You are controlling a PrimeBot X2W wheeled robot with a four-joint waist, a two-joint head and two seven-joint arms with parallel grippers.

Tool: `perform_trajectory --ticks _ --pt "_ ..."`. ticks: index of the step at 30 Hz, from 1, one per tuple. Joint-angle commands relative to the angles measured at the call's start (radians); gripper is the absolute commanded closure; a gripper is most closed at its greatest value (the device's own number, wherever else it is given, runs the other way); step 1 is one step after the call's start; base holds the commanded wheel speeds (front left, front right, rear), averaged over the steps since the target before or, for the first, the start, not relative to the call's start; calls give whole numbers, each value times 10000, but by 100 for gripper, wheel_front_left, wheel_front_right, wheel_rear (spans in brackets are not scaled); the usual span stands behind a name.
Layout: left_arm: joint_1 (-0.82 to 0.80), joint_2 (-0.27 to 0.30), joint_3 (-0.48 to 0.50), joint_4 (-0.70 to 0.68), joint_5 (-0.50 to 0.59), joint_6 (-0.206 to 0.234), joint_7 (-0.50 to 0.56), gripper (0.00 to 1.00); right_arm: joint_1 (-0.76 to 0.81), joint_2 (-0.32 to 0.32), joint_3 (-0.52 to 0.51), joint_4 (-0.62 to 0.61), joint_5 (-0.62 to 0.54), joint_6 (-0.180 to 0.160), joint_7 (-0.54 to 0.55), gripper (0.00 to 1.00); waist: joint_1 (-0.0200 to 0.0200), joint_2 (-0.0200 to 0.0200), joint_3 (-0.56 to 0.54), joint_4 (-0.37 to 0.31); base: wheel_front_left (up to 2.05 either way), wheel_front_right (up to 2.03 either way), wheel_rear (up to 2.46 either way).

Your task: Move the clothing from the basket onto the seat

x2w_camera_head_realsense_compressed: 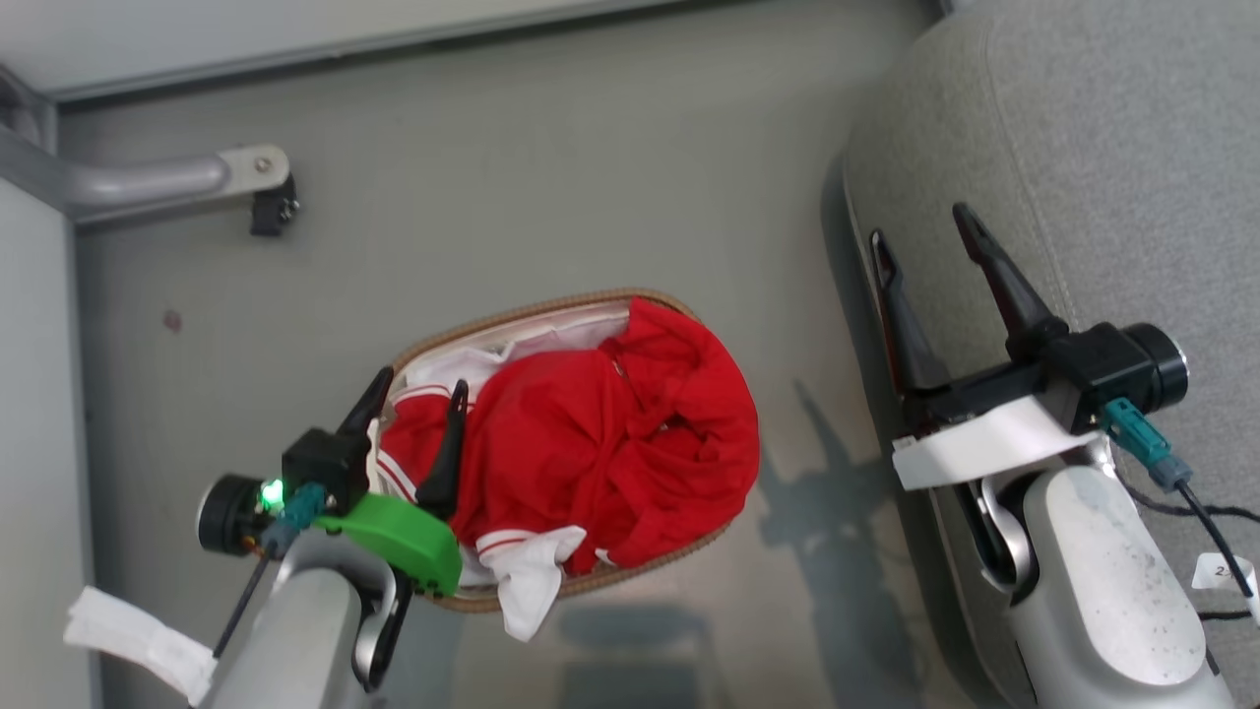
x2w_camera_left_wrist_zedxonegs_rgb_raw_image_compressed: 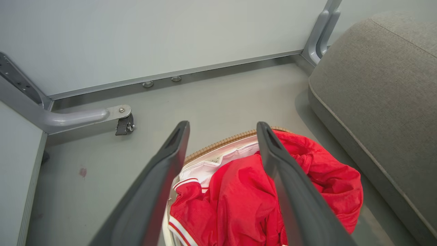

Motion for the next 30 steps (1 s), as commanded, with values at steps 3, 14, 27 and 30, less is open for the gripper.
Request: perform_trajectory --ticks 3,14,27,30 --pt "-842 345 -423 329 -321 -29 8 0 -382 -35 94 -209 157 -6 -44 0 0 0 1666 -682 0 0 0" --pt "-3139 936 -2606 2119 -1154 -30 6 0 -1157 -35 282 -742 671 -6 -44 0 0 0 3383 -1144 0 0 0" --pt "-5131 1037 -4395 5172 -1784 -30 167 0 -1510 -30 686 -1122 1340 -6 -44 0 0 0 4589 -1644 0 0 0" --pt "-5444 1028 -4815 5693 -2001 -31 448 0 -1497 -30 712 -1140 1459 -6 -44 0 0 0 4728 -1715 0 0 0"
